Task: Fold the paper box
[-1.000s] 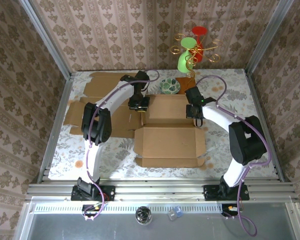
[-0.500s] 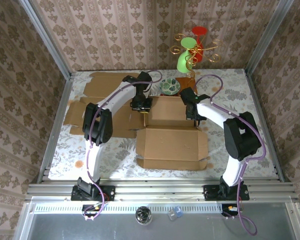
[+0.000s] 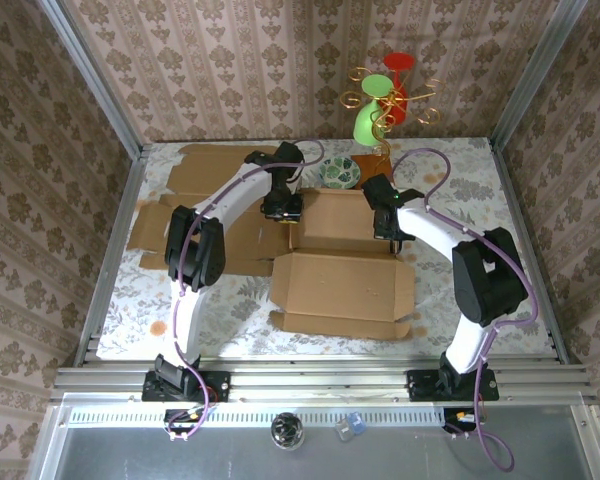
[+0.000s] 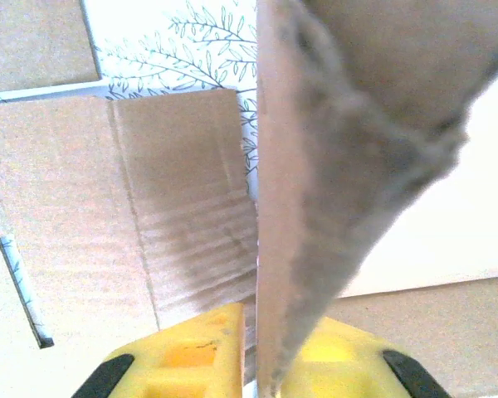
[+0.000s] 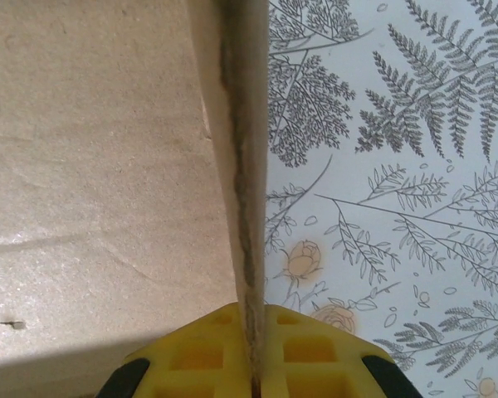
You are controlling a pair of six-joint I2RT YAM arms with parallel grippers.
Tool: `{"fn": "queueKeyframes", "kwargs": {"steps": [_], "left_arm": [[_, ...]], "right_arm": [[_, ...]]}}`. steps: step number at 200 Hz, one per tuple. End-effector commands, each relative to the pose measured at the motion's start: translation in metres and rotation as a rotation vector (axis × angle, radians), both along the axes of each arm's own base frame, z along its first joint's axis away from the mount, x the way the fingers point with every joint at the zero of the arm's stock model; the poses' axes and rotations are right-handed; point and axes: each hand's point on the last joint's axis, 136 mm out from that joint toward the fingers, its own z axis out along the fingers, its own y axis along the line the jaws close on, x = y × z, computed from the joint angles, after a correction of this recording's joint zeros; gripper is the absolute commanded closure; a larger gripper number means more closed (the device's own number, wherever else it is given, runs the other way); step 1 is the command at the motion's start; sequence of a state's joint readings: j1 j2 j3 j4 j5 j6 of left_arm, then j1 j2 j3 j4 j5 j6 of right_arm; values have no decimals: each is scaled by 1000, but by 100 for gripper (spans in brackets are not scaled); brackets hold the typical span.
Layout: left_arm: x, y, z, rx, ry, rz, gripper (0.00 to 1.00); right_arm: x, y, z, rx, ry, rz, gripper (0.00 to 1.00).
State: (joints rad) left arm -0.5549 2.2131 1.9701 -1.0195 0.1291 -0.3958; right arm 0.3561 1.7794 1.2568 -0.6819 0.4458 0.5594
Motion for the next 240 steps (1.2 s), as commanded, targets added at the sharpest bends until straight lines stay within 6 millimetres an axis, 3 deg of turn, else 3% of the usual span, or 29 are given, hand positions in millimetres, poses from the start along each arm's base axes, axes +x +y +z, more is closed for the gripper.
{"fn": "queueKeyframes", "kwargs": {"steps": [1, 39, 64, 90, 112, 138, 203, 240], "left_arm": [[2, 10, 0, 48, -23, 7, 84], [2, 4, -12, 62, -38, -10, 86], [1, 2, -8, 68, -54, -9, 75], [-1, -5, 17, 24, -98, 1, 59], [-9, -12, 41, -29, -125, 10, 54], [-22, -12, 54, -90, -117, 48, 43], [-33, 1, 98, -181, -225, 125, 42], [-35, 5, 106, -185, -256, 124, 43]], "right_arm": [[-15, -19, 2, -61, 15, -58, 100], [-16, -17, 2, -48, 15, -57, 100], [-18, -18, 2, -47, 21, -60, 100], [-26, -19, -1, -29, 29, -77, 100], [-32, -17, -1, 8, 22, -91, 100], [-39, -15, 0, 44, 27, -98, 100], [-55, -24, 10, 125, -19, -163, 100], [-65, -37, 23, 203, -87, -258, 100]]}}
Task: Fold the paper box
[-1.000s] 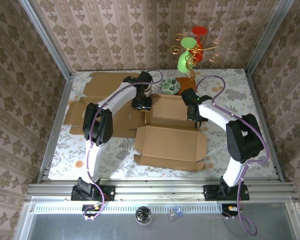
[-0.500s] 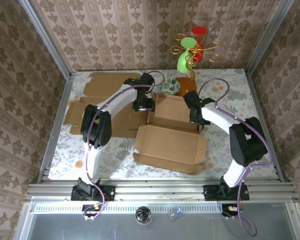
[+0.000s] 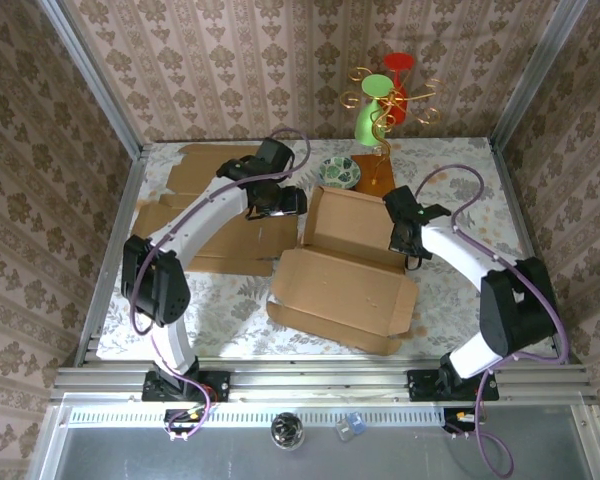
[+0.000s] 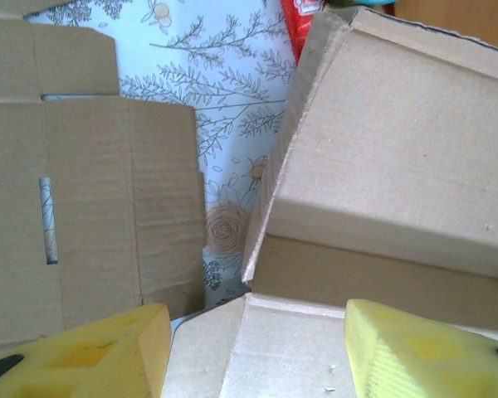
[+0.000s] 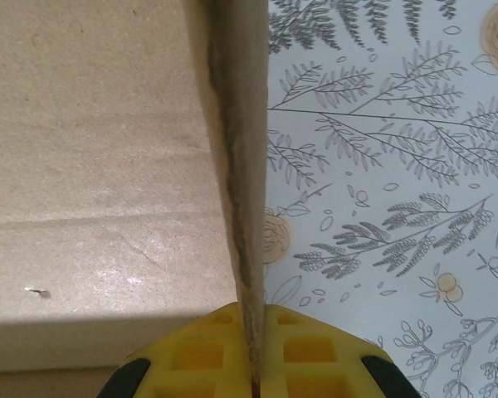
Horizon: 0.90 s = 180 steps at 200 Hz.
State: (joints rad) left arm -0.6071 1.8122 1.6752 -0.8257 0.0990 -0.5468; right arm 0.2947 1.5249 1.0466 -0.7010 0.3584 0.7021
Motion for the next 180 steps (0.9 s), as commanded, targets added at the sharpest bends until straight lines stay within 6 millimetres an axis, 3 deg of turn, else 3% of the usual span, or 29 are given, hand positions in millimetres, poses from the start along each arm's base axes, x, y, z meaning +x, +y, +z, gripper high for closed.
{"fn": "queueKeyframes", "kwargs": {"steps": [1, 41, 94, 144, 180], "left_arm": [[0, 5, 8, -10, -33, 27, 43], [-6, 8, 6, 2, -53, 27, 44], [-23, 10, 19, 9, -65, 16, 44], [-57, 34, 26, -34, -9, 77, 41], [-83, 49, 14, -163, 86, 155, 40]], "right_arm": [[-10, -11, 12, 62, -51, -102, 100], [-27, -25, 25, 152, -112, -263, 100], [-59, -31, 20, 259, -87, -548, 100], [-88, -30, 8, 386, -52, -791, 100], [-103, -22, -8, 512, -22, -938, 100]]}}
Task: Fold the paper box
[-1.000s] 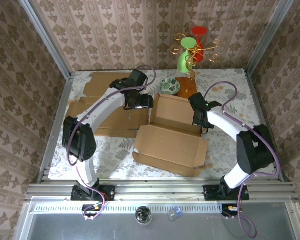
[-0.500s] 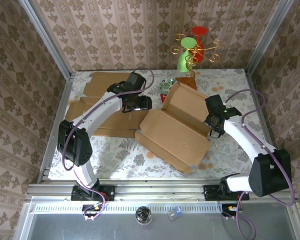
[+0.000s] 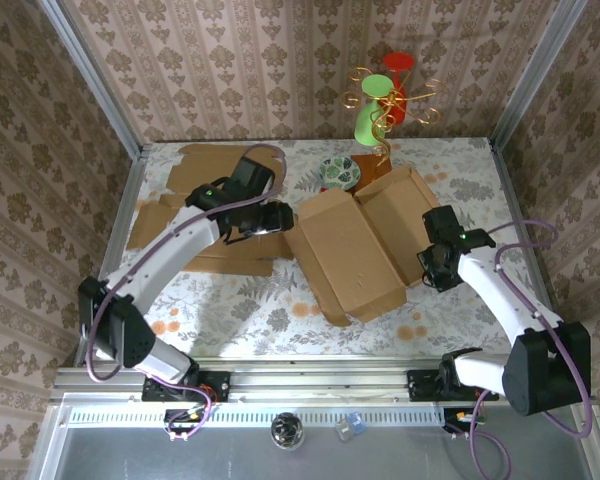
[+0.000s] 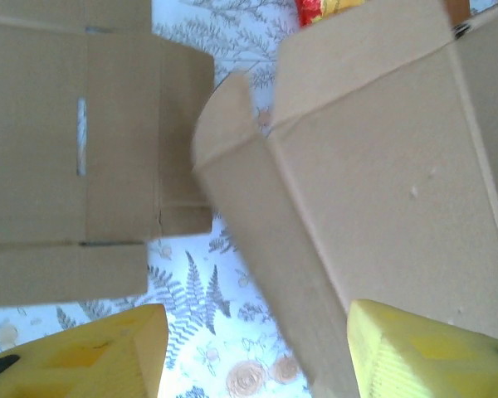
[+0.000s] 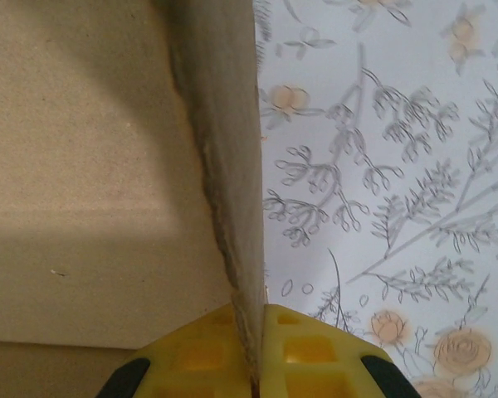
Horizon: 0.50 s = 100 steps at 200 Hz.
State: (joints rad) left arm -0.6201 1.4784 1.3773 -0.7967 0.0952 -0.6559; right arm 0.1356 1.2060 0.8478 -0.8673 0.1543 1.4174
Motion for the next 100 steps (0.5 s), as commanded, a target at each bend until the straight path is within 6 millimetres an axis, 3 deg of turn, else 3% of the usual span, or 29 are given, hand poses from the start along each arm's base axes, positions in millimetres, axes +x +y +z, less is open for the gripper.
{"fn": "queueKeyframes", "kwargs": {"steps": [1, 29, 65, 100], "left_arm": [[-19, 10, -9, -96, 100, 72, 40], [-32, 8, -19, -234, 166, 99, 39], [-41, -30, -24, -444, 230, 72, 39], [-44, -49, -24, -491, 237, 78, 36]], "right_arm": [[-17, 8, -9, 124, 21, -167, 100], [-25, 18, -18, 207, 36, -244, 100], [-26, 26, -24, 281, 27, -318, 100], [-25, 30, -29, 308, 21, -341, 100]]}}
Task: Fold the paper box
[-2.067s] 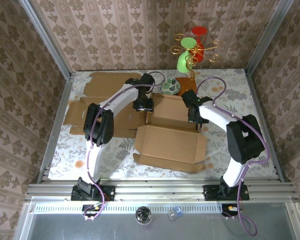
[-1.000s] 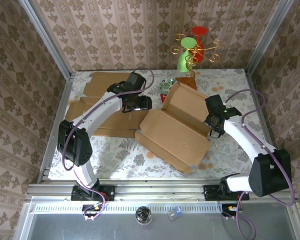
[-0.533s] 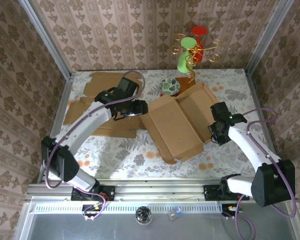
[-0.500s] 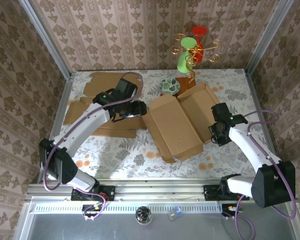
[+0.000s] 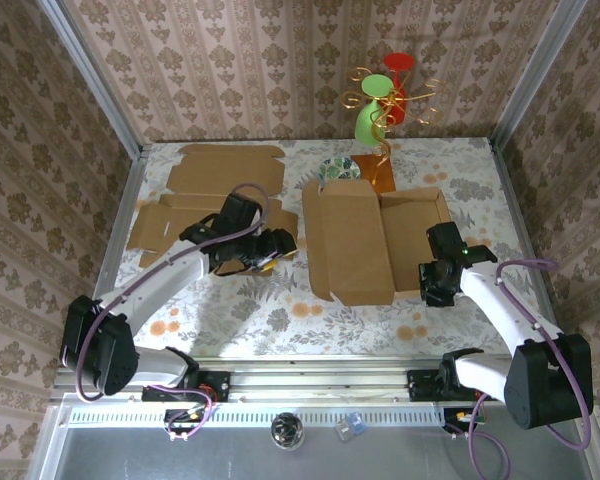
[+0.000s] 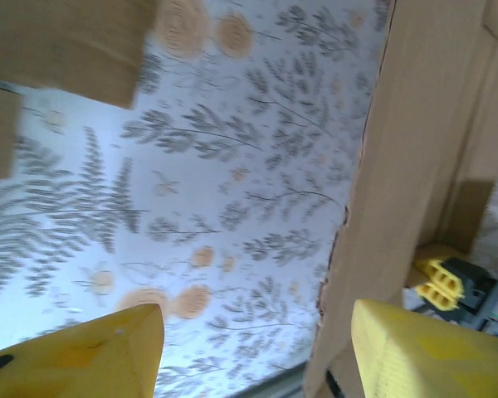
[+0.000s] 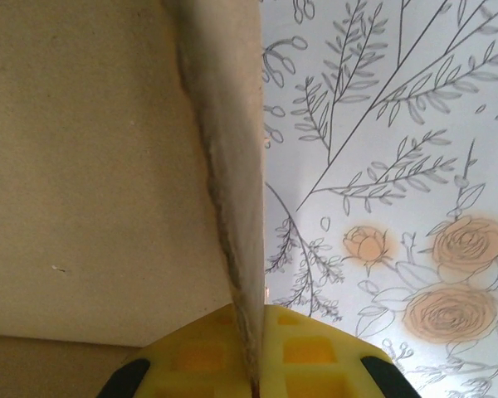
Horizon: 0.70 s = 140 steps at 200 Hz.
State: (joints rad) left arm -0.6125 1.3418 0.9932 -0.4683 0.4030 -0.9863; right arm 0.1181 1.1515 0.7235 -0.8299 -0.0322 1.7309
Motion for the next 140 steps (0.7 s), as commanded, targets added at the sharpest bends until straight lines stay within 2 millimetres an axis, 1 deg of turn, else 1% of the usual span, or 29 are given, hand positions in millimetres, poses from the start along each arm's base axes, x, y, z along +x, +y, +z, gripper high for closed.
{"fn": "queueKeyframes", "kwargs": {"steps": [1, 13, 27, 44, 64, 90, 100, 110, 123, 140], "left_arm": [[6, -25, 22, -136, -19, 10, 36], [6, -30, 14, -140, 5, 6, 36], [11, -39, 10, -158, 7, 1, 37], [18, -52, 8, -187, 9, -10, 39], [21, -64, 9, -187, 2, -39, 42], [21, -71, 6, -160, -1, -61, 43], [21, -71, 2, -149, 4, -66, 46], [20, -71, -1, -142, 5, -69, 52], [21, -72, -4, -131, 2, -70, 64], [23, -74, -3, -109, -22, -82, 77]], "right_arm": [[2, 5, -3, 53, -23, -69, 100], [2, 7, -5, 63, -22, -73, 100], [1, 7, -6, 66, -20, -73, 100], [1, 8, -7, 74, -26, -82, 100], [0, 9, -10, 82, -23, -84, 100], [-1, 11, -14, 92, -22, -87, 100], [-1, 12, -15, 99, -22, -91, 100], [-2, 12, -16, 102, -21, -91, 100], [-2, 13, -16, 105, -19, -95, 100], [-4, 14, -18, 111, -12, -100, 100]]}}
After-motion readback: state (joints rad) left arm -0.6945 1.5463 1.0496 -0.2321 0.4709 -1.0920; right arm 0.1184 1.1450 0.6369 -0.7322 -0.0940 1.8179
